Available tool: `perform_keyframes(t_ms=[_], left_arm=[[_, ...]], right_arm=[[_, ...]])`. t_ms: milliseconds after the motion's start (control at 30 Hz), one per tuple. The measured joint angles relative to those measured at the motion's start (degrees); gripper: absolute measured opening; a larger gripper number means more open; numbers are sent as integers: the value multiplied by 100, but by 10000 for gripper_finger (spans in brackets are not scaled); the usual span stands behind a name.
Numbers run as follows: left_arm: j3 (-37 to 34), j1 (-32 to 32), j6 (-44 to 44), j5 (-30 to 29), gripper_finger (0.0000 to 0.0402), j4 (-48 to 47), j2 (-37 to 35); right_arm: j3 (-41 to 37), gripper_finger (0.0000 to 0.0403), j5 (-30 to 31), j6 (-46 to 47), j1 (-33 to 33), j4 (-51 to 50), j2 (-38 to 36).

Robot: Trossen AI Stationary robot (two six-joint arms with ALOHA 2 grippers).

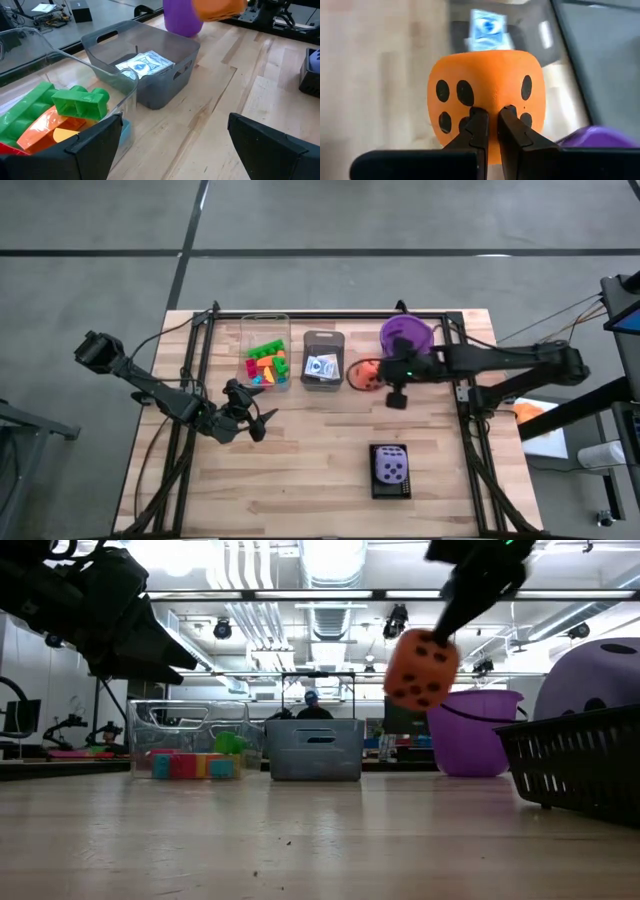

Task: Pick & Place Toys
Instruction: Put the orange dice into the black bin

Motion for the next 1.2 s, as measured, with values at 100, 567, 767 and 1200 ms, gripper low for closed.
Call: perform_keyframes(t_ms=[100,567,767,1200], left_arm=[[0,0,0,1,367,-17,0],[0,0,0,1,367,-43,0],[0,0,0,0,367,-40,0],[0,0,0,1,367,-39,0]], right_arm=[[0,17,-427,332,226,-433,-380],[7,17,-1732,1970,2117,-1071,-1353],[7,18,-1947,2643,3001,-684,-1189],[9,18,-2068,3163,3875,197,150]])
